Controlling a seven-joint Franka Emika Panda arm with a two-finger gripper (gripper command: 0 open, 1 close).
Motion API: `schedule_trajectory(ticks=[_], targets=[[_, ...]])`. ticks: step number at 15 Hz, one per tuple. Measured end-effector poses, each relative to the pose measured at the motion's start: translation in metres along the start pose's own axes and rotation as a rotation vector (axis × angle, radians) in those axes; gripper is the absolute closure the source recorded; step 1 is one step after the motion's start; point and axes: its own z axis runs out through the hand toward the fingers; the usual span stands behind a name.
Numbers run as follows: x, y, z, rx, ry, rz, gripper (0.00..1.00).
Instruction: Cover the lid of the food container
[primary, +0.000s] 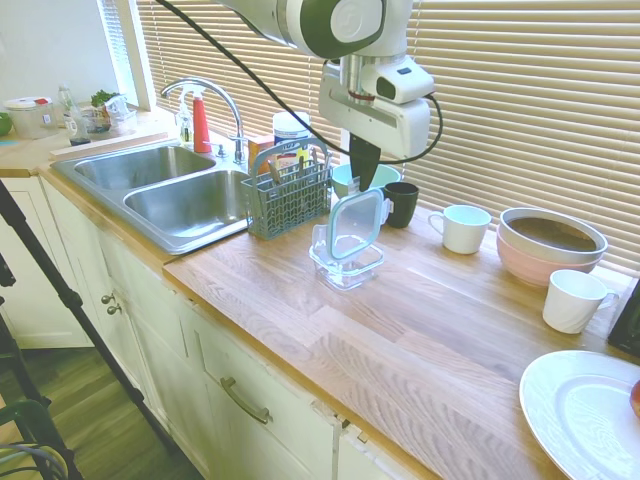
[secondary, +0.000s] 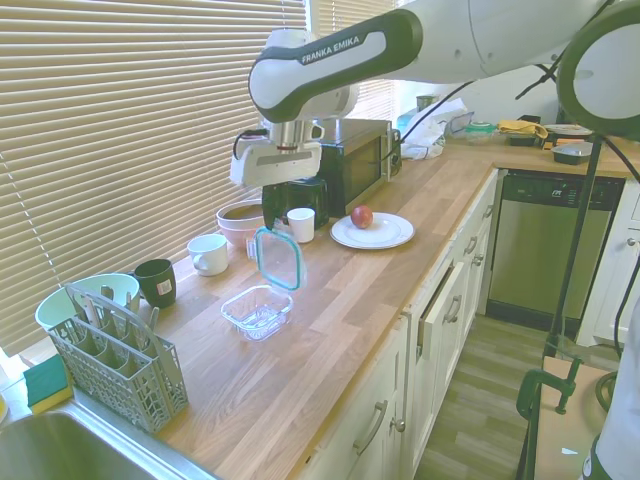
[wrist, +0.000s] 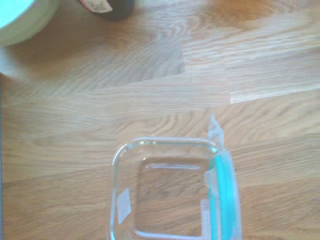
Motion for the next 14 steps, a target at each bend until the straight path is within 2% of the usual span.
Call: schedule_trajectory(ticks=[6, 14], targets=[[0.017, 0.028, -0.003, -0.001, 0.0, 0.043, 1.0], [0.014, 0.019, 0.017, -0.011, -0.015, 0.032, 1.0]])
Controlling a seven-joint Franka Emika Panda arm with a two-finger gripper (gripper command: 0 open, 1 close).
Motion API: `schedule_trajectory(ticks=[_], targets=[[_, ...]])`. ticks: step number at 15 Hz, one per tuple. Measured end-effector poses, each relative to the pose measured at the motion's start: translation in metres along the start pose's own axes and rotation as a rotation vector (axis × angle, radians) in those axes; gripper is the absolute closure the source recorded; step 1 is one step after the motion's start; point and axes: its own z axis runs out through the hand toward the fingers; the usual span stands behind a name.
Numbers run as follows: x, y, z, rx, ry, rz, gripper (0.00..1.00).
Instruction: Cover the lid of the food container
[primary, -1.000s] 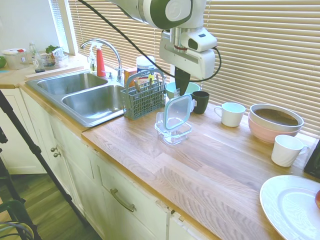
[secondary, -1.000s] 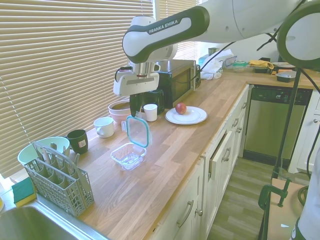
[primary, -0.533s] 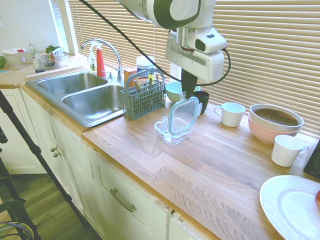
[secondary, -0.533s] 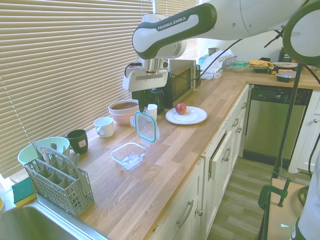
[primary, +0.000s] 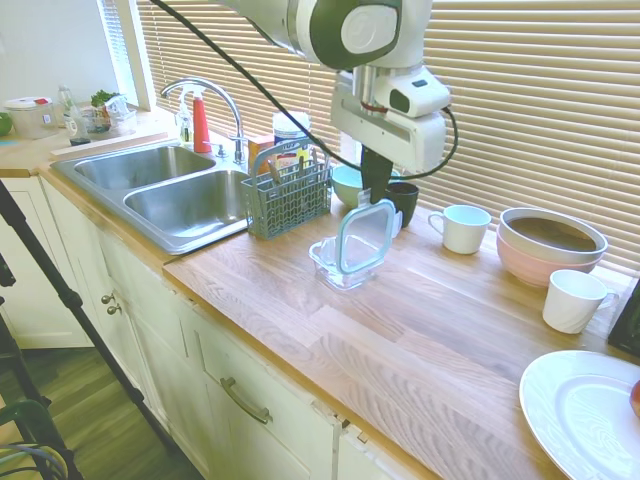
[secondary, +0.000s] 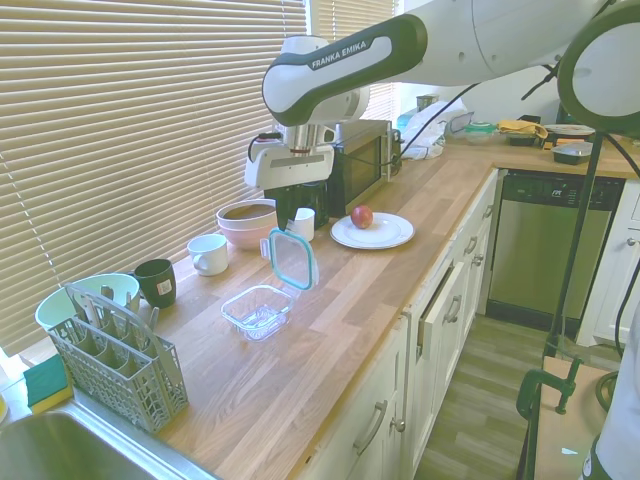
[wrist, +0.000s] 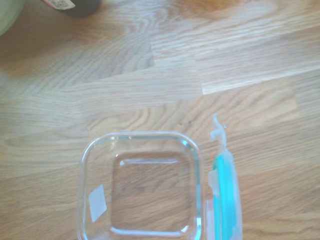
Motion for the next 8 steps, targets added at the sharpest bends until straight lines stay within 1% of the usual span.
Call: schedule_trajectory(ticks=[4, 8], targets=[[0.0, -0.002, 0.002, 0.0, 0.001, -0.002, 1.0], [-0.006, -0.013, 0.007, -0.008, 0.004, -0.017, 1.0]])
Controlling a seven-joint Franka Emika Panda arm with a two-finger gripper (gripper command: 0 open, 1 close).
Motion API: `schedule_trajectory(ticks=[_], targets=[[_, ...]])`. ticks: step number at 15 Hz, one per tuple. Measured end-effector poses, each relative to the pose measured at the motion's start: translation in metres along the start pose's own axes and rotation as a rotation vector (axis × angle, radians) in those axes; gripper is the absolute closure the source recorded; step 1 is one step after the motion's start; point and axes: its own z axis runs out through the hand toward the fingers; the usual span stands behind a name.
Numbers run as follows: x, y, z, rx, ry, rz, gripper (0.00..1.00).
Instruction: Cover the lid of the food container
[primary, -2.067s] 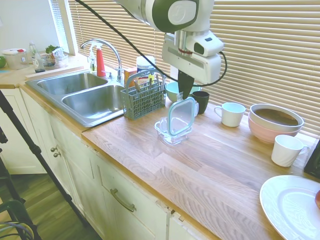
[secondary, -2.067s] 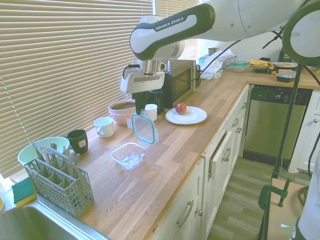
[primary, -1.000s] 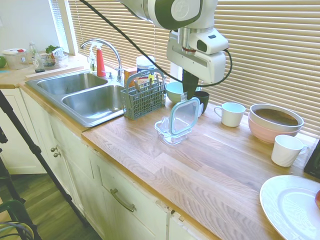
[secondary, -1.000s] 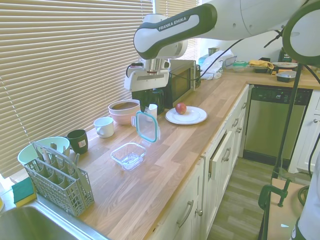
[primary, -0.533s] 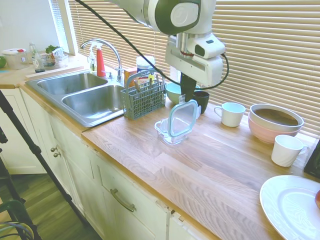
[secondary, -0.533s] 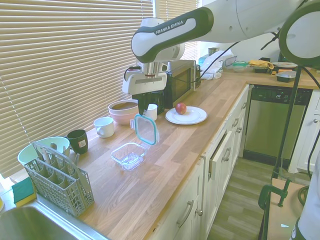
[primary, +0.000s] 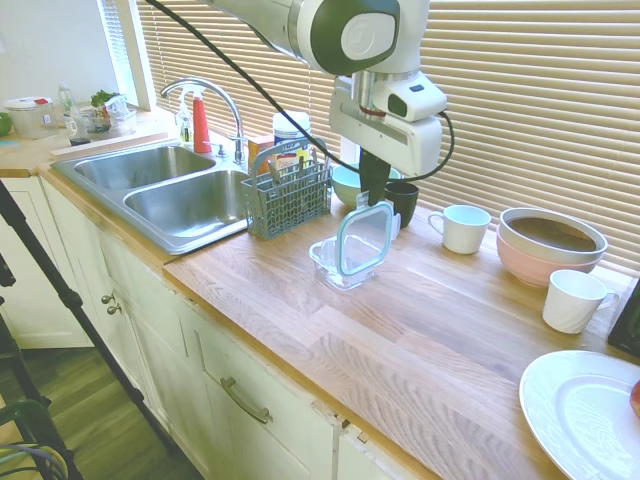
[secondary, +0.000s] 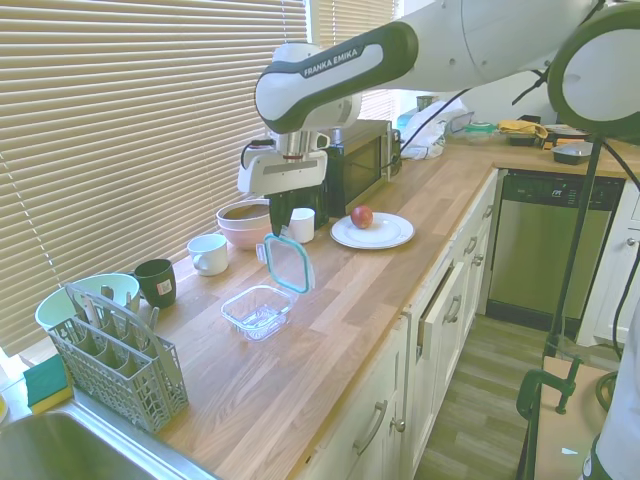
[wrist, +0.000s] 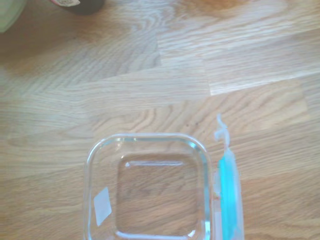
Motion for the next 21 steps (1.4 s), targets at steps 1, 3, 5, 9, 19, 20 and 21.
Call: schedule_trajectory(ticks=[1, 3, 5, 9, 19, 20, 21], targets=[[-0.001, -0.004, 0.001, -0.002, 0.003, -0.005, 1.0], [-0.005, -0.015, 0.001, -0.007, 0.01, -0.014, 1.0], [-0.011, -0.029, 0.003, -0.016, 0.014, -0.023, 1.0], [-0.027, -0.056, 0.024, -0.05, 0.013, -0.042, 1.0], [-0.069, -0.101, 0.069, -0.131, 0.048, -0.089, 1.0], [-0.071, -0.103, 0.075, -0.142, 0.047, -0.093, 1.0], [-0.074, -0.106, 0.083, -0.152, 0.045, -0.098, 1.0]])
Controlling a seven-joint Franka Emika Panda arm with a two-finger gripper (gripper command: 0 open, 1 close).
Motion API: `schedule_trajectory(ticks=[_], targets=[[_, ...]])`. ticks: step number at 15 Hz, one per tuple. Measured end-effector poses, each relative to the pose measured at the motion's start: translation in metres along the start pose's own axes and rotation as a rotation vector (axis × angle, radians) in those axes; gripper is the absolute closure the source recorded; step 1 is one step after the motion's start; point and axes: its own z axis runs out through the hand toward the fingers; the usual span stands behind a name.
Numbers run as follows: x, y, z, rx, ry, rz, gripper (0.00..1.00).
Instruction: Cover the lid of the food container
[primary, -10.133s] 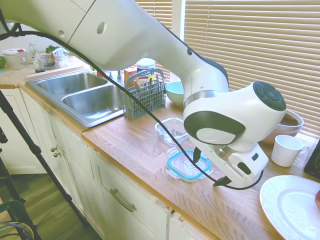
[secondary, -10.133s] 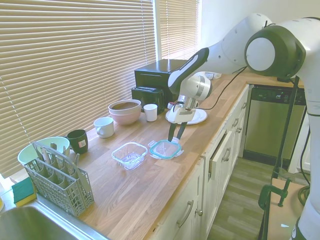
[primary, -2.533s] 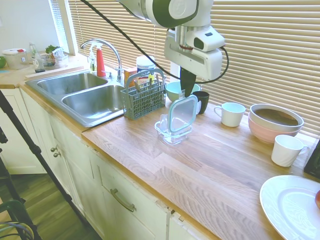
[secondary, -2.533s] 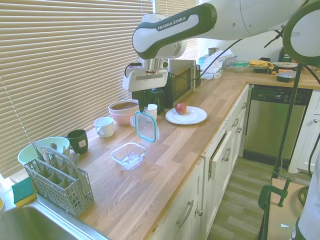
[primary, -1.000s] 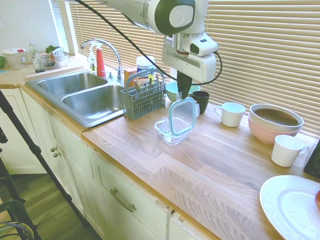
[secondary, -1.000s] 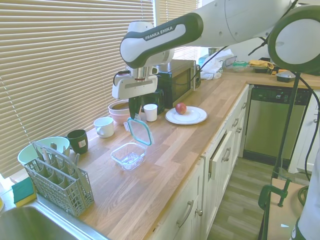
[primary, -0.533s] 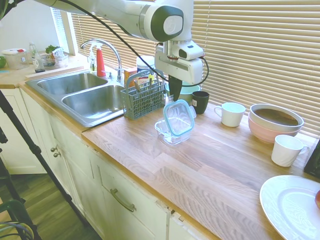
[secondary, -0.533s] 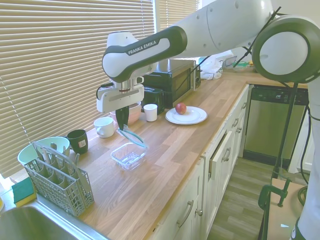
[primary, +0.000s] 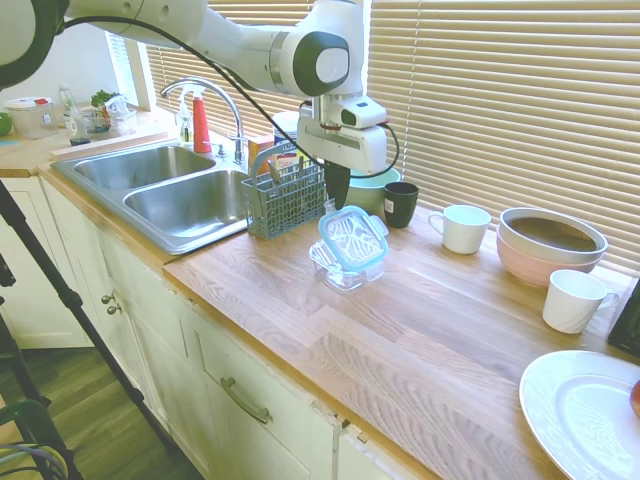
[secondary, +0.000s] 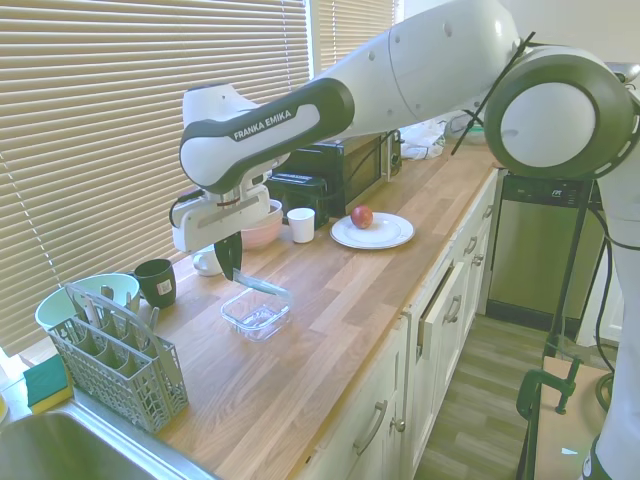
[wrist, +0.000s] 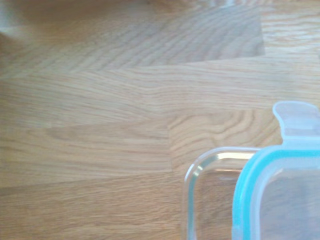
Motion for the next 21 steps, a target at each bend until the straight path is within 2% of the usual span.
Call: schedule_trajectory(ticks=[10, 16, 21], targets=[[-0.014, -0.017, 0.049, -0.084, 0.01, -0.057, 1.0], [-0.011, -0.02, 0.061, -0.073, 0.016, -0.051, 1.0], [0.003, -0.022, 0.061, -0.047, 0.005, -0.004, 1.0]])
